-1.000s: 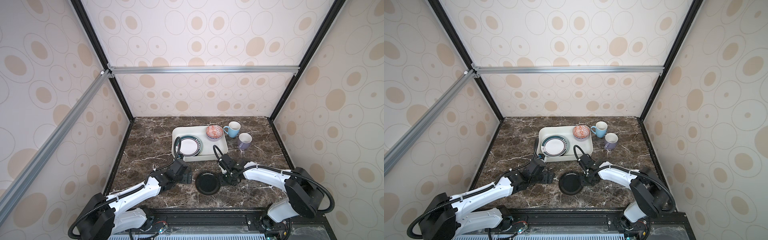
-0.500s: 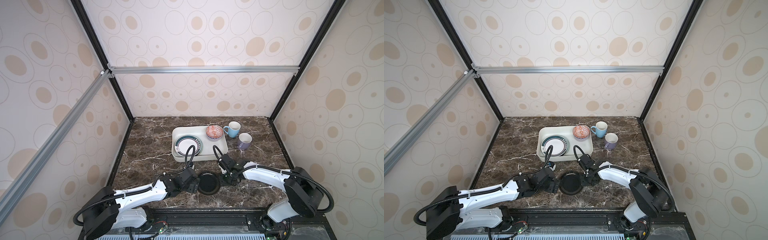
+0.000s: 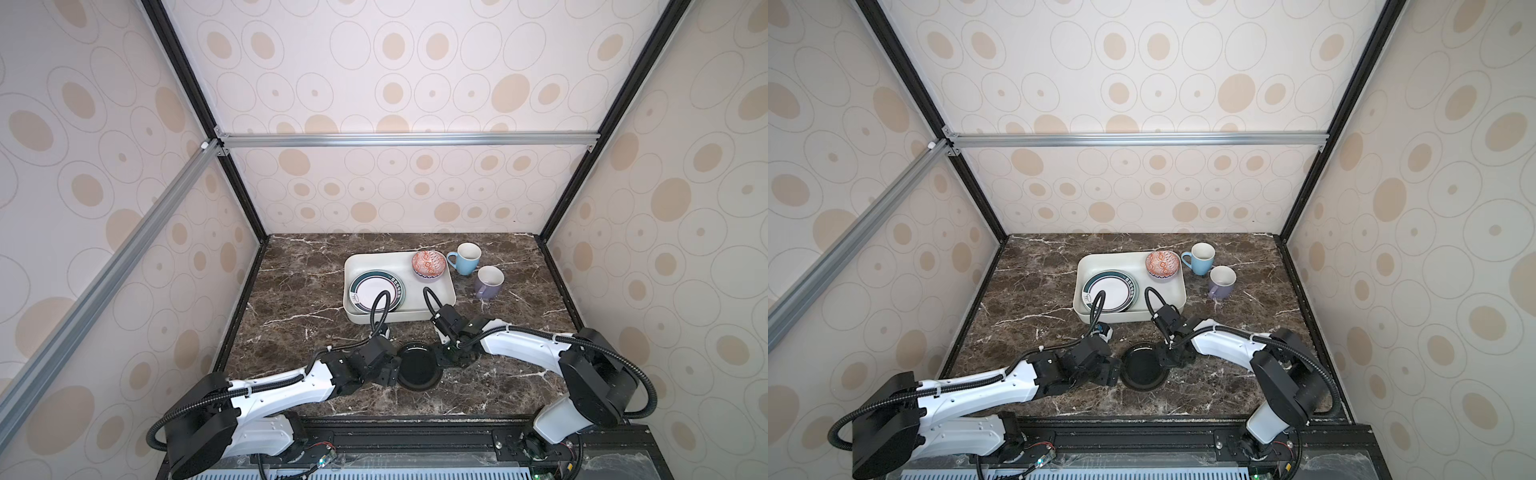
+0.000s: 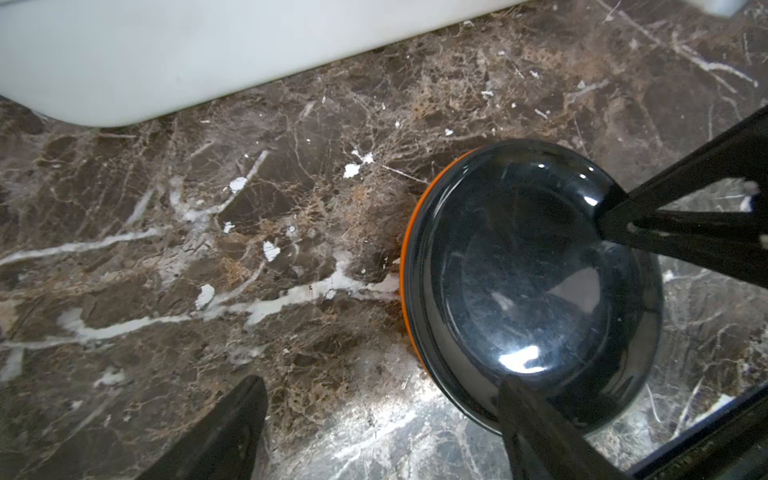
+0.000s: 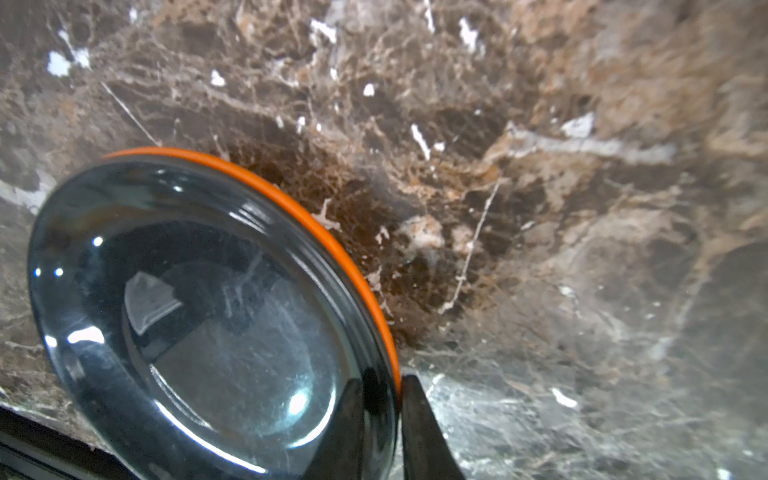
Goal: Place the mixed dishes into the plastic bin
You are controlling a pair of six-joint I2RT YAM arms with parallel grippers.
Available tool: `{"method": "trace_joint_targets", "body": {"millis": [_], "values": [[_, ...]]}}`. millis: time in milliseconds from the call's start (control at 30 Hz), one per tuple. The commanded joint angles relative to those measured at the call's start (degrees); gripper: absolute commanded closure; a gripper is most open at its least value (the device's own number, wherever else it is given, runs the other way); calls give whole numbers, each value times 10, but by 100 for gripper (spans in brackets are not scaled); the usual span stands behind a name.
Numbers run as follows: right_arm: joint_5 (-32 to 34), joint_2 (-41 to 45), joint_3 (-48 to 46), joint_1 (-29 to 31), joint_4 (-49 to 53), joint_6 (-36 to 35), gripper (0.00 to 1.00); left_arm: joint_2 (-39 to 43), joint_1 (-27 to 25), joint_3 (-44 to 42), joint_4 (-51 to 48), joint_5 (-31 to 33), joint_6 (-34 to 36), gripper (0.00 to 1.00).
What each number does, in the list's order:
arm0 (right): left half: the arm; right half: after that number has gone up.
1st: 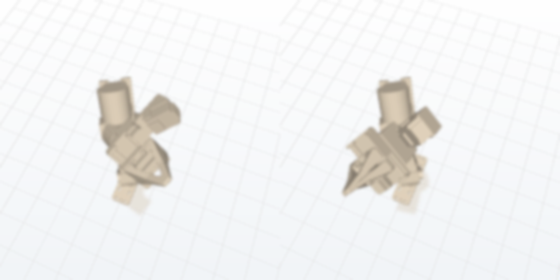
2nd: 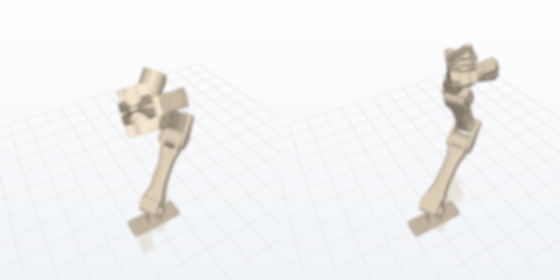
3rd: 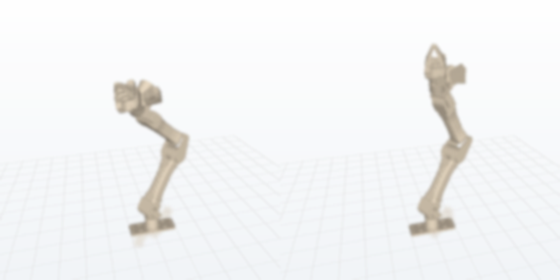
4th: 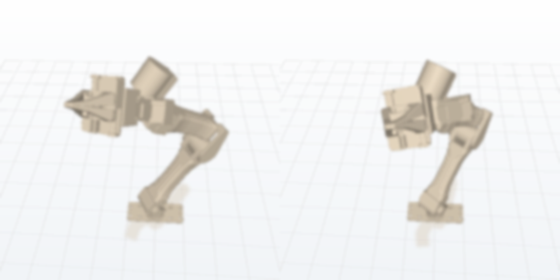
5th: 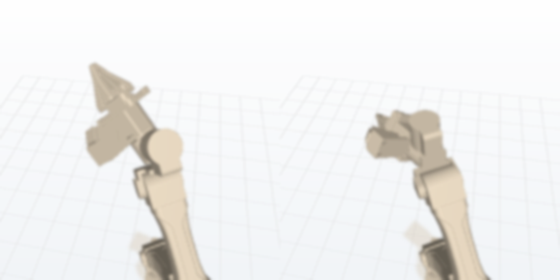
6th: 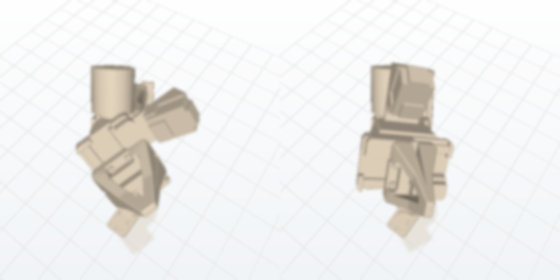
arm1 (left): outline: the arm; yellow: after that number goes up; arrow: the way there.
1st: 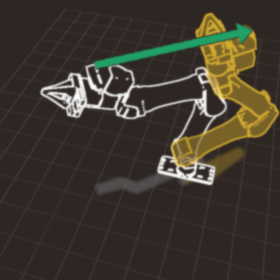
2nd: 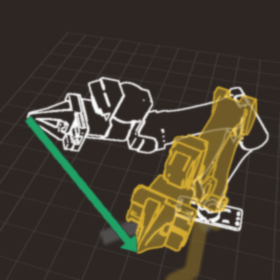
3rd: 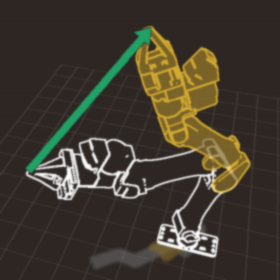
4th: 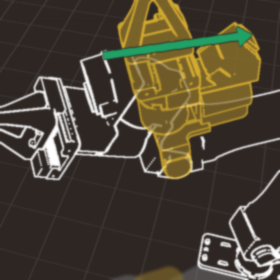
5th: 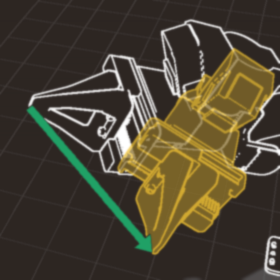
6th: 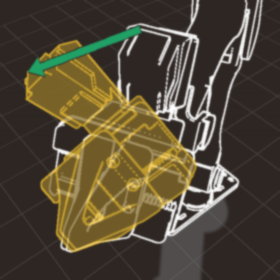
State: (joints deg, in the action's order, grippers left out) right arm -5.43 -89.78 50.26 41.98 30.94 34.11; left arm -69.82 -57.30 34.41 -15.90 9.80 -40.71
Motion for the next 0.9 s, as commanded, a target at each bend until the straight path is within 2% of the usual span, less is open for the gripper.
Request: {"method": "trace_joint_targets", "body": {"millis": [0, 167, 233, 300, 367, 400, 567, 867], "values": [[28, 12, 18, -3, 31, -10, 84, -1, -6, 0, 0, 20, -14, 12], [44, 18, 42, -3, 68, -20, 86, 0, -6, 6, -6, 28, -13, 12], [45, 19, 46, -4, 72, -21, 88, 2, -6, 8, -9, 30, -11, 12], [42, 19, 49, -4, 74, -21, 97, 4, -6, 10, -13, 32, -10, 12], [34, 17, 50, -3, 71, -22, 98, 9, -6, 12, -16, 35, -9, 12], [31, 16, 51, -4, 72, -21, 97, 11, -6, 11, -17, 35, -9, 12], [22, 9, 45, -4, 65, -14, 75, 25, -6, 2, -19, 35, -13, 11], [-8, -18, 31, -4, 26, -9, 76, 36, -6, -13, -19, 36, -20, 11]]}}
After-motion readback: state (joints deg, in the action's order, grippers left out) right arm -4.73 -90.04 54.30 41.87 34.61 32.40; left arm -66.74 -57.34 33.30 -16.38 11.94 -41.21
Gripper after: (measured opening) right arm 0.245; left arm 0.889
